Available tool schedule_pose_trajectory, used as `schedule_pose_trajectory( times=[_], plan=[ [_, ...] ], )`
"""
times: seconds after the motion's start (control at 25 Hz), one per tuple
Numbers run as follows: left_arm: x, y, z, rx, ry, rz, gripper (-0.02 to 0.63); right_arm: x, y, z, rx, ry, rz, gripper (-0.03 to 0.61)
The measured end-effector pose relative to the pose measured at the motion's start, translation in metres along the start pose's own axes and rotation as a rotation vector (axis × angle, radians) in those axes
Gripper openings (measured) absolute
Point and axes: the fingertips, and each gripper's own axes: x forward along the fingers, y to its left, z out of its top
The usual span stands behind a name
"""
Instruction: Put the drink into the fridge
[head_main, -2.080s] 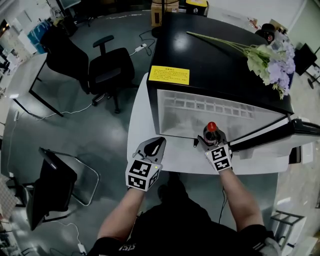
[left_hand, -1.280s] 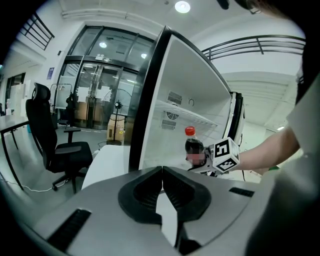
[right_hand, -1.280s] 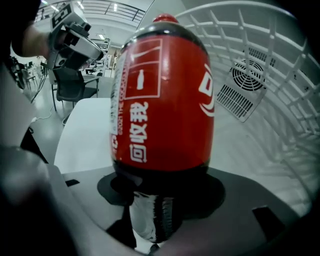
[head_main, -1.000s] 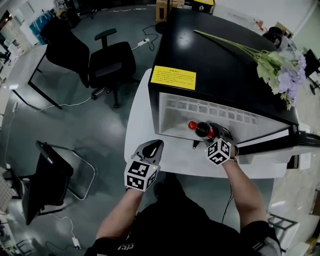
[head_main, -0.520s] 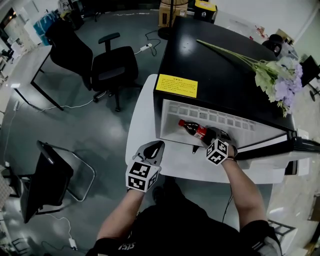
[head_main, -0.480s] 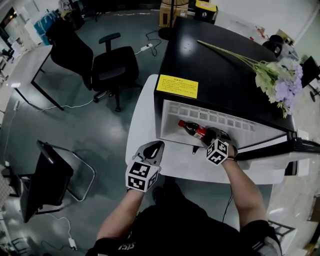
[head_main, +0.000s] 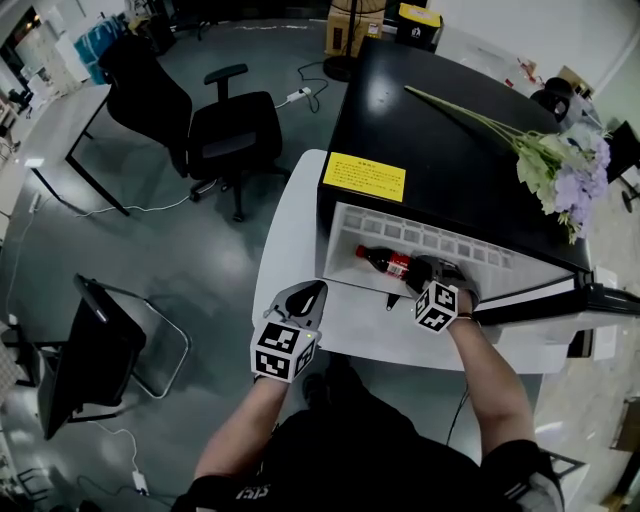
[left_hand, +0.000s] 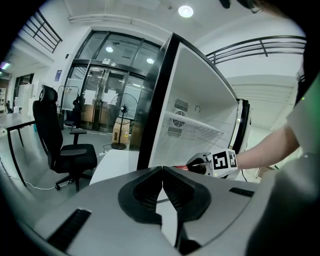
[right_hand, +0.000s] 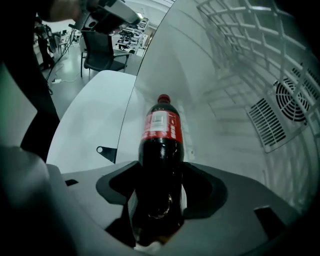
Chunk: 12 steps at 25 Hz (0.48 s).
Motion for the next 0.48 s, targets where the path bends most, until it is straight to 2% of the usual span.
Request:
schedule_pose_trajectory(
  times=[0.16,0.24,0.48],
  plan=[
    [-0.005,-0.003,-0.006,-0.002,0.009,-0.006,0.018,-0.017,-0.02,0.007,0.059,-0.022,-0.109,0.224],
    [-0.007,-0.005,-0.007,-0.004,0.008,-0.012,0.018,-0.028,-0.029,0.015,0.094,-0.049,-0.15,0.109],
    [-0.02,-0.019,-0.002,0.015,-0.01,-0.038,0.018,-0.052,-0.013,0.032,0.184,-0.119,-0.161,0.107]
  ],
)
